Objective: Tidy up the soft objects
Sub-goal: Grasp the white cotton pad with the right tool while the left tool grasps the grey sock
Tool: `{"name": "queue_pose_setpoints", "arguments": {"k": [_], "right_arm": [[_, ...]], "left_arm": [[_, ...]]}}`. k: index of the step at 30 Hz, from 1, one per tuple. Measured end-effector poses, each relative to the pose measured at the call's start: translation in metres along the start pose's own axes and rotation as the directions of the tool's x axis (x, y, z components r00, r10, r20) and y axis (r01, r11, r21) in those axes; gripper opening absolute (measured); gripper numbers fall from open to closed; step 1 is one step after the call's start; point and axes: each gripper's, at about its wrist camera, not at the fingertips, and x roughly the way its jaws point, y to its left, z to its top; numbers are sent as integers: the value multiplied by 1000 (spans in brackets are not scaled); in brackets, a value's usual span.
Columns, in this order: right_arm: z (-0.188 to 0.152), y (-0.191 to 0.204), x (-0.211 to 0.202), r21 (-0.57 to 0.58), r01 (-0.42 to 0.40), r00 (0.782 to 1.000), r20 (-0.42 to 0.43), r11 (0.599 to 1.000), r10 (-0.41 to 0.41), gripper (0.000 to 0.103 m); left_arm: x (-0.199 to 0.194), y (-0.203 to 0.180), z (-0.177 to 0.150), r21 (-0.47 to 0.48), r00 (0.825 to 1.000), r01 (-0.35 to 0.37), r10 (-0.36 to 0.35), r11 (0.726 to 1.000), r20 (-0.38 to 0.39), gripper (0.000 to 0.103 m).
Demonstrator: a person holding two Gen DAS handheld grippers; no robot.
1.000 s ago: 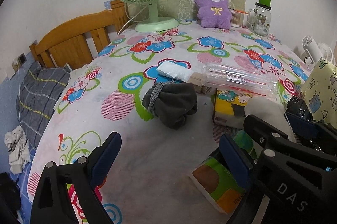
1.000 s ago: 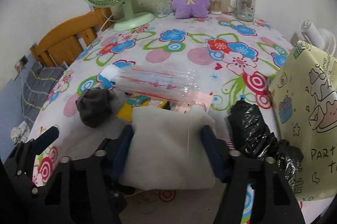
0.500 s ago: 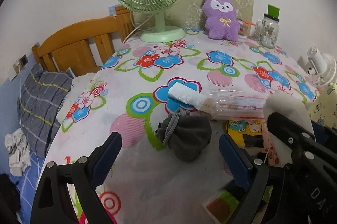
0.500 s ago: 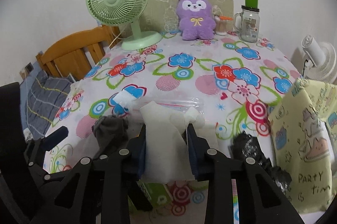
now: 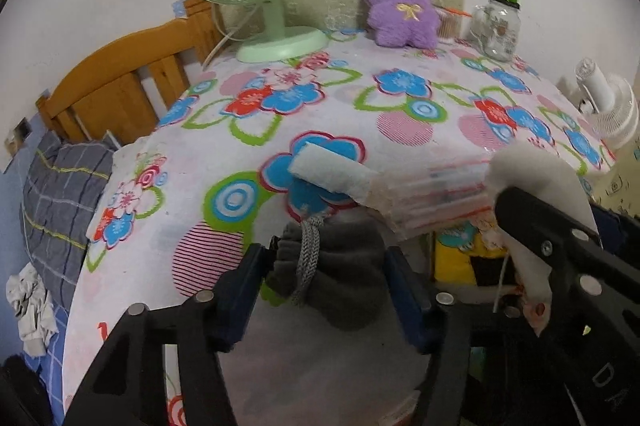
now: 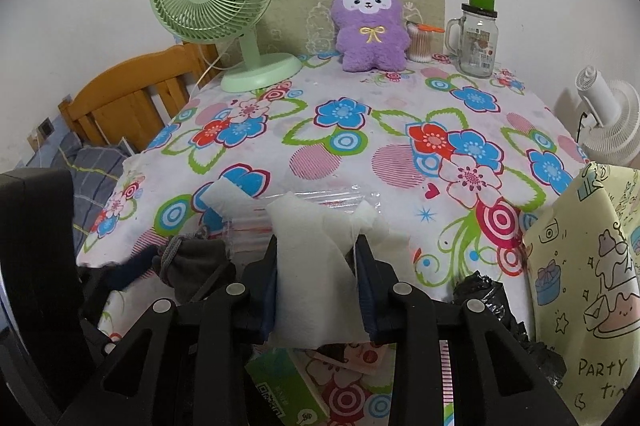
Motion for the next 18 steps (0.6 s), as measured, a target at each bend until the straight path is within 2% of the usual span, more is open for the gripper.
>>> {"name": "queue_pose_setpoints", "arguments": {"k": [5,11,18], "right_arm": [[-3,-2,-1,-1,-2,1000,0,1000,2,36],[-7,0,-10,-5,-17,1000,1,1000,17,36],[-10,0,-36,-20,-20,999,32,1000,21,36]], "left_arm": [[-7,1,-3,-9,1000,30,-30,1000,7,57],[-23,0,-5,-19,999,24,-23,1000,23,56],[-56,-3,-6,-26,997,14,-12,1000,80,56]]}}
